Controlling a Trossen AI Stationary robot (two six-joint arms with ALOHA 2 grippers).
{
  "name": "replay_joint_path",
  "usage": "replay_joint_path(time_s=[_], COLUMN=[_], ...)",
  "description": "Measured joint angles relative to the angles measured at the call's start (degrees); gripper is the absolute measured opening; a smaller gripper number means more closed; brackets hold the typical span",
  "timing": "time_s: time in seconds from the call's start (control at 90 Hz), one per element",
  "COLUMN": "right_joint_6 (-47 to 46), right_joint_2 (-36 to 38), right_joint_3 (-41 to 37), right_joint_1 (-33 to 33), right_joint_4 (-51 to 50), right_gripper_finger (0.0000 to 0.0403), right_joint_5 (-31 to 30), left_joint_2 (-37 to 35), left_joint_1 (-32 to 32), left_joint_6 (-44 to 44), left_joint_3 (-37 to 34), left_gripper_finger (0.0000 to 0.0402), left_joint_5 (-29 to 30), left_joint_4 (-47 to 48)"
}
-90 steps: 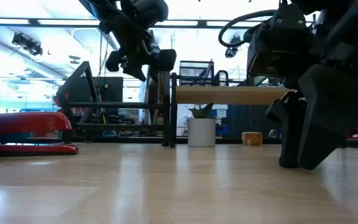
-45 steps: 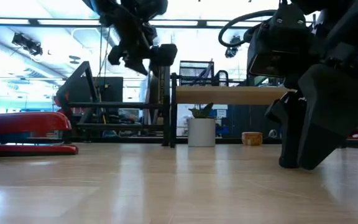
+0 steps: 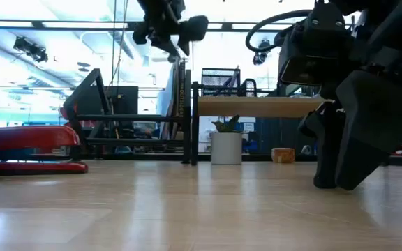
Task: Stock shelves
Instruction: Put the red stapler under the shelf
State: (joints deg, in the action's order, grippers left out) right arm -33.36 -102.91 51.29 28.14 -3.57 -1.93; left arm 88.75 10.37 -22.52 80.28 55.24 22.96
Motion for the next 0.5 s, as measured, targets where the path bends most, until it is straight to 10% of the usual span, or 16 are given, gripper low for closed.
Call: replay_joint_path(time_s=[0.5], right_joint_6=[0.0], right_joint_2=[0.0], right_joint_3=[0.0], right_joint_1=[0.0], right_joint_4=[0.2], right_gripper_finger=[0.0121], right_joint_5=[0.0], left_joint_2=[-0.1], left_joint_1=[-19.7], left_joint_6=[4.7], left_joint_3=[17.3], left_gripper_finger=[0.0152], left_joint_5=[-18.9], left_joint_4=[16.7])
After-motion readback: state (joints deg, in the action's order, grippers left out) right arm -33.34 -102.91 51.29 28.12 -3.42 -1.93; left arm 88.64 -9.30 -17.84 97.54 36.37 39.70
